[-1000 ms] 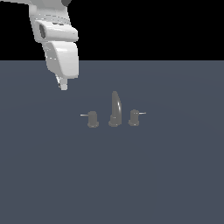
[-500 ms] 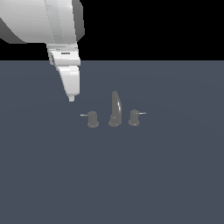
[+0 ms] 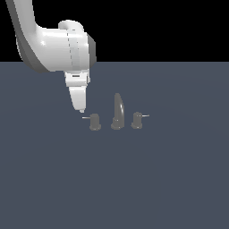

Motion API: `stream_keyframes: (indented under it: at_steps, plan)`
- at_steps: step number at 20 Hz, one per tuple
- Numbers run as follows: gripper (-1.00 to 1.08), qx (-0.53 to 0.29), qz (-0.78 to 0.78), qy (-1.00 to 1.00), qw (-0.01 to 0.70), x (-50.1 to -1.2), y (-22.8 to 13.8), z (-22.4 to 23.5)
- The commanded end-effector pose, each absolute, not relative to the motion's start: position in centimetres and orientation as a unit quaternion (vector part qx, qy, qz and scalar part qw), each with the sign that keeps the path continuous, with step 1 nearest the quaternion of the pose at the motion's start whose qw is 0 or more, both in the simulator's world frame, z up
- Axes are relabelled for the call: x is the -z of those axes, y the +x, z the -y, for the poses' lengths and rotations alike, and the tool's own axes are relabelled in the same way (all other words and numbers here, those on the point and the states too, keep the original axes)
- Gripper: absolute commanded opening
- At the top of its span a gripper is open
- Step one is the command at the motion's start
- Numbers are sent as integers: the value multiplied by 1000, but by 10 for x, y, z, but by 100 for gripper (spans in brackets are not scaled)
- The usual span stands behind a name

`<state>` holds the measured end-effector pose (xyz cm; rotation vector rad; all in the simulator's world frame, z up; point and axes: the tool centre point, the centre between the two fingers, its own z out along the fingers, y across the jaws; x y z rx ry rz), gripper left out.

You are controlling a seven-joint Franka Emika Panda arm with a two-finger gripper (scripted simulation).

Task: Turn on the faucet by rotating a designated handle.

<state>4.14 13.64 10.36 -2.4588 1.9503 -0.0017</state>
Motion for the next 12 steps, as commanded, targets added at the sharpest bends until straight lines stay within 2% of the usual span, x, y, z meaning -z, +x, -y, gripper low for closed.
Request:
stream_keyframes:
  at_steps: [1, 12]
  plan:
    - [-100, 1, -639, -769, 1, -91, 53, -132]
    - [-100, 1, -677, -736, 0, -65, 77, -121]
